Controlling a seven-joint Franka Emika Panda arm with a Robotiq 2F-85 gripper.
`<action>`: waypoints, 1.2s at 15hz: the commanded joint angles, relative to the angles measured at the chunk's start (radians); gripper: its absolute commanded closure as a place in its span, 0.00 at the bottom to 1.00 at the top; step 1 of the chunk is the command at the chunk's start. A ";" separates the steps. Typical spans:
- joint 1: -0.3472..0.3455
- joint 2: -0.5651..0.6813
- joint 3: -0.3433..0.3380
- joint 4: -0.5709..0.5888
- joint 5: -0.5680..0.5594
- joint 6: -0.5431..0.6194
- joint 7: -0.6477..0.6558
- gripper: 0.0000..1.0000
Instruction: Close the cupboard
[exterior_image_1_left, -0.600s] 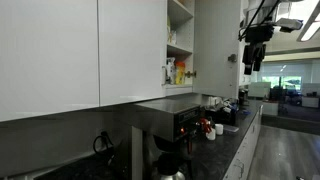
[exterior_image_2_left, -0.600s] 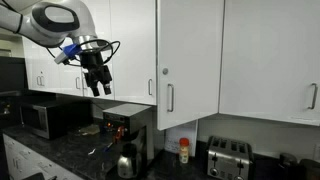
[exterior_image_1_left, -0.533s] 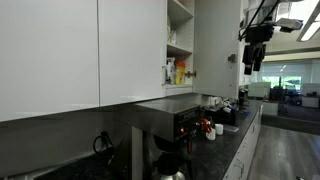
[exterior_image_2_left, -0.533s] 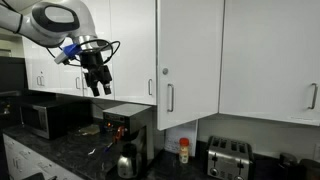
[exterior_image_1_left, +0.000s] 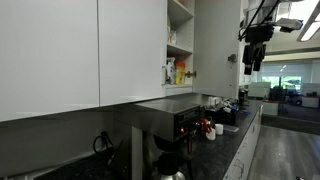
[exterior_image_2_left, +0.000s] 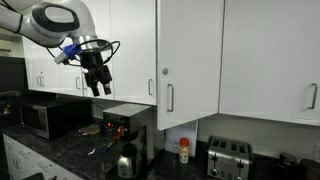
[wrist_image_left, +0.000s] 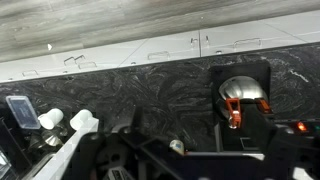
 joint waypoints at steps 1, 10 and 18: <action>0.007 0.001 -0.005 0.003 -0.004 -0.004 0.004 0.00; -0.031 -0.057 -0.010 0.058 -0.058 0.043 0.052 0.00; -0.142 -0.048 -0.118 0.140 -0.139 0.237 0.070 0.00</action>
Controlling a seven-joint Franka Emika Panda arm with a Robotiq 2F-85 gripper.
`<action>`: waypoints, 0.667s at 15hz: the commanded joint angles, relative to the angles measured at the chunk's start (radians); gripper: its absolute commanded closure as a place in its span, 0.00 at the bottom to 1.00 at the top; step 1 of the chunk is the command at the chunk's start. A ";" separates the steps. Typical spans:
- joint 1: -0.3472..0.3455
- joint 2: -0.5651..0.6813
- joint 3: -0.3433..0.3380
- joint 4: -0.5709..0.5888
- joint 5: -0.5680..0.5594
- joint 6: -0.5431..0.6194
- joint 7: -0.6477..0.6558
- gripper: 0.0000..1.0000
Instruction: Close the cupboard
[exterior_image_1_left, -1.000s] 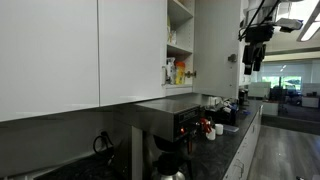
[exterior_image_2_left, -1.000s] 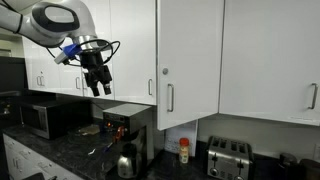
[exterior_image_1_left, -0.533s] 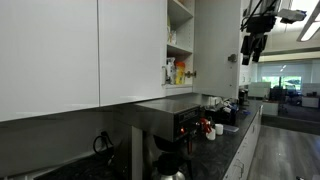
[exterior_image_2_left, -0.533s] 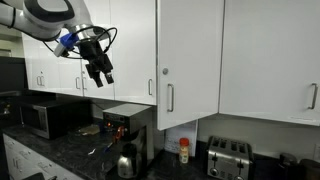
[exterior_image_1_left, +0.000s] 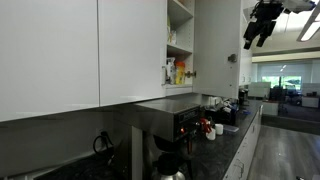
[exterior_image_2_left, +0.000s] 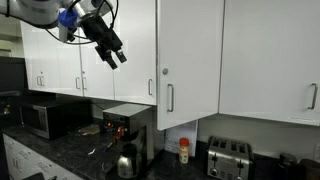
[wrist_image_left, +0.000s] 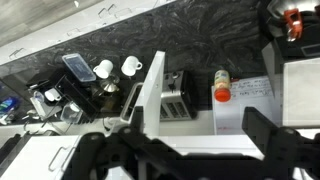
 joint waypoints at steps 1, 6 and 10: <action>-0.072 0.042 -0.043 0.044 -0.036 0.116 0.011 0.00; -0.125 0.075 -0.077 0.075 -0.027 0.237 0.009 0.00; -0.139 0.089 -0.083 0.076 -0.020 0.309 0.010 0.00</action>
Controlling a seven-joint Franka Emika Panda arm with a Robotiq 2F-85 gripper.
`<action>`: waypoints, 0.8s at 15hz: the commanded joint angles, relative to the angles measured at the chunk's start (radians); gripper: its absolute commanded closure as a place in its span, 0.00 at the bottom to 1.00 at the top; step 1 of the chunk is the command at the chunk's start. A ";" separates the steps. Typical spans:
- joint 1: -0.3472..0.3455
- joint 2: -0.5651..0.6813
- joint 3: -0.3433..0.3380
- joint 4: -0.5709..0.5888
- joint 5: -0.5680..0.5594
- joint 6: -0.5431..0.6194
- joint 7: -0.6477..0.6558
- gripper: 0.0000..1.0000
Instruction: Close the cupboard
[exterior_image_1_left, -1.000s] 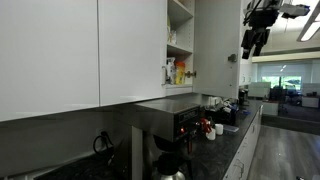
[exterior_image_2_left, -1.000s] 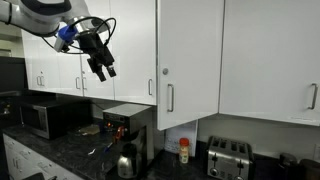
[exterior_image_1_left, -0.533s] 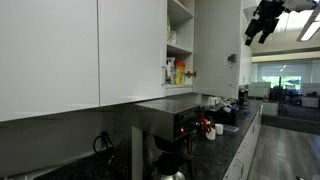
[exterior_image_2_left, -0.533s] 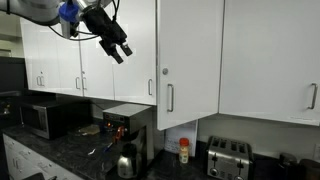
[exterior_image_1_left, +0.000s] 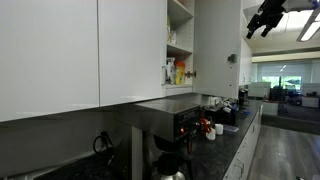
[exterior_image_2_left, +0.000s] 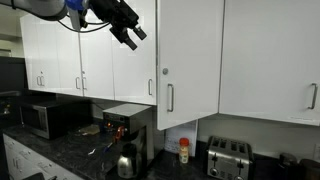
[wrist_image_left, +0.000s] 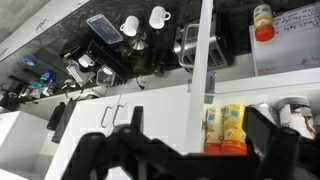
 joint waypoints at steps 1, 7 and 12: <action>-0.033 0.040 0.007 0.016 0.005 0.070 0.015 0.00; -0.027 0.017 0.009 0.004 0.017 0.054 -0.001 0.00; -0.027 0.017 0.009 0.004 0.018 0.054 -0.001 0.00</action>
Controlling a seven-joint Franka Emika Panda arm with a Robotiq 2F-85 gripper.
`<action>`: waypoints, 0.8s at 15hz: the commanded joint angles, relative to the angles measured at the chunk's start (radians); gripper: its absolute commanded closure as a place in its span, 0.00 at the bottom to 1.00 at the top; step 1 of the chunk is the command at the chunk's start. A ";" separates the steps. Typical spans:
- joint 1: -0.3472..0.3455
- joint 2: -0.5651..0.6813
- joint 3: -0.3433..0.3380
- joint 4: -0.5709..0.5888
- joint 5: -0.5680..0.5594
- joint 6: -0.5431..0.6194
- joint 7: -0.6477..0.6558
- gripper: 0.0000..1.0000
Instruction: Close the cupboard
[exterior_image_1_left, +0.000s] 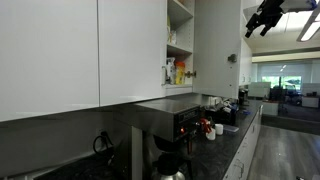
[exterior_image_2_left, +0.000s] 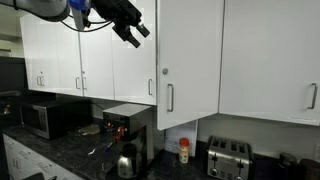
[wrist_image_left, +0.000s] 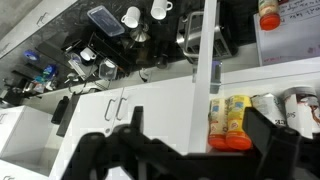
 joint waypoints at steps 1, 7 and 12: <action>-0.014 0.003 0.010 0.002 0.017 0.001 -0.013 0.00; -0.014 0.003 0.010 0.002 0.017 0.001 -0.013 0.00; -0.004 -0.001 0.004 0.008 0.040 0.001 -0.013 0.00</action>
